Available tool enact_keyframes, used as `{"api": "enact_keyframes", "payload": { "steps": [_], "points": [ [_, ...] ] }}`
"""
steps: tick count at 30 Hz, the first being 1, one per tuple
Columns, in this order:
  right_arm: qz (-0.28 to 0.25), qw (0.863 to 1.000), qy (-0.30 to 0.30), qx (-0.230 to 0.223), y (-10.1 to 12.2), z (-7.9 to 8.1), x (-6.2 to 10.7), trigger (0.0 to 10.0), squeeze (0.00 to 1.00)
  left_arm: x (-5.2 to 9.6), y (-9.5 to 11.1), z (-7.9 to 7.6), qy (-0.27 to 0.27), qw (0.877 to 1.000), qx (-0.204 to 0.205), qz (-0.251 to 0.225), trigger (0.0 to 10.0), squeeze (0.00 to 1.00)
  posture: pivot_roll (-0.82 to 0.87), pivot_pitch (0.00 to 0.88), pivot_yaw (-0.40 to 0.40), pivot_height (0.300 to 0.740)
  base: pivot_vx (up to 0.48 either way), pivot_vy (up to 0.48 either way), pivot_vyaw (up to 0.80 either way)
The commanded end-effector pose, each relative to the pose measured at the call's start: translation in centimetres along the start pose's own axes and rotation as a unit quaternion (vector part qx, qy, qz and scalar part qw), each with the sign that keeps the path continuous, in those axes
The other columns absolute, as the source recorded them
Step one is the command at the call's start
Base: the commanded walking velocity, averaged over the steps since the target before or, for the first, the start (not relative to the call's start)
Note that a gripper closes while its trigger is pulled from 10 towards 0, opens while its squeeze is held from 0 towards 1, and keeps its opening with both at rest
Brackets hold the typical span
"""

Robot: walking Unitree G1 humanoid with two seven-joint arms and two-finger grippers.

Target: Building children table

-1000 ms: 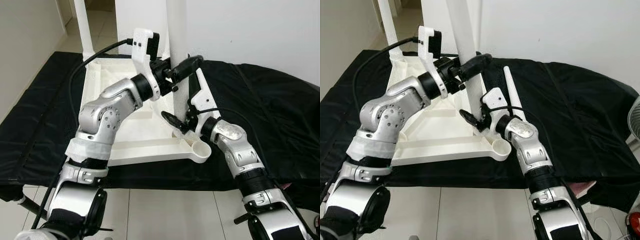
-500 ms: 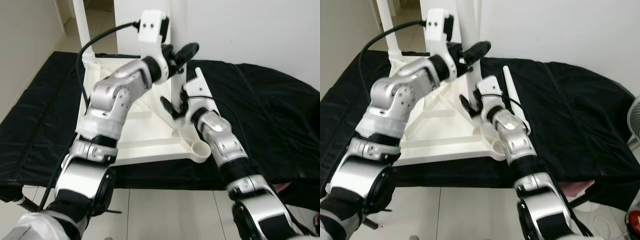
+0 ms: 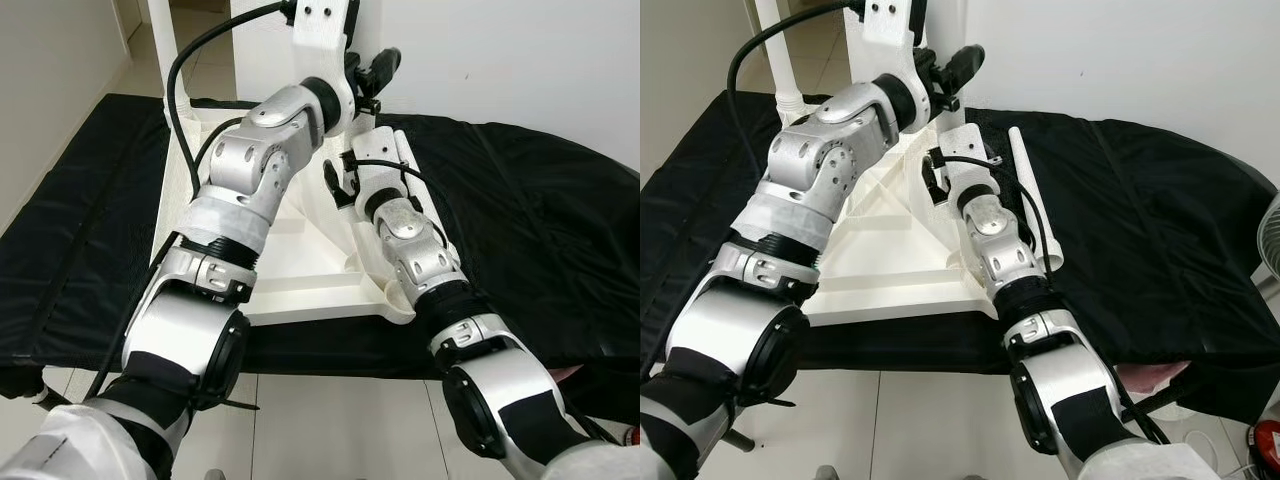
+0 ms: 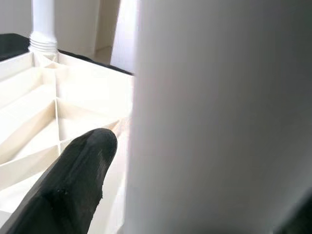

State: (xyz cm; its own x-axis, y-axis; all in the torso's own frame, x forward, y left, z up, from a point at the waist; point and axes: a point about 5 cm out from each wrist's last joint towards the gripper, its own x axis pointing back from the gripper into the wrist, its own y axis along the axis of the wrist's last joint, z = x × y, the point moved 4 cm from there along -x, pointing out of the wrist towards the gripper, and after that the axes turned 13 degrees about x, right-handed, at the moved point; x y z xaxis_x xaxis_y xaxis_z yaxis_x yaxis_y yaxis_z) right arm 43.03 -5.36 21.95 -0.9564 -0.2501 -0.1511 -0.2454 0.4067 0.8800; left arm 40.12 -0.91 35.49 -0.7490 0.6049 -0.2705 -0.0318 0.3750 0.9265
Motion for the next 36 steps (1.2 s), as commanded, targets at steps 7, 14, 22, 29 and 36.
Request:
{"api": "enact_keyframes", "payload": {
  "steps": [7,14,22,29,36],
  "points": [
    [0.0,0.996,-0.088,0.009,0.4,-0.8,-0.2,10.0,0.0,-1.1,1.1,-1.7,-0.007,1.0,0.0,-0.024,10.0,0.0,-0.05,0.0,-0.066,0.74,0.0,0.0,0.0],
    [-0.004,0.992,-0.127,0.017,0.3,-0.8,0.0,10.0,0.0,-1.6,0.9,-2.6,-0.016,0.999,0.004,-0.029,10.0,0.0,-0.04,0.0,-0.076,0.74,0.0,0.0,0.0],
    [-0.008,0.99,-0.138,0.027,0.5,-0.6,-0.2,10.0,0.0,-1.9,0.9,-3.1,-0.02,0.999,0.004,-0.032,10.0,0.0,-0.04,0.0,-0.082,0.74,0.0,0.0,0.0],
    [-0.003,0.988,-0.151,0.023,0.5,-0.9,-0.3,1.8,0.0,-2.2,0.7,-3.5,-0.025,0.999,0.004,-0.032,10.0,0.0,-0.04,0.0,-0.078,0.74,0.0,0.0,0.0],
    [0.021,0.987,-0.162,0.006,-0.4,-1.1,-0.2,0.0,0.0,-2.3,0.7,-3.7,-0.029,0.999,0.001,-0.037,10.0,0.0,-0.04,0.0,-0.077,0.74,0.0,0.0,0.0]
  ]
}}
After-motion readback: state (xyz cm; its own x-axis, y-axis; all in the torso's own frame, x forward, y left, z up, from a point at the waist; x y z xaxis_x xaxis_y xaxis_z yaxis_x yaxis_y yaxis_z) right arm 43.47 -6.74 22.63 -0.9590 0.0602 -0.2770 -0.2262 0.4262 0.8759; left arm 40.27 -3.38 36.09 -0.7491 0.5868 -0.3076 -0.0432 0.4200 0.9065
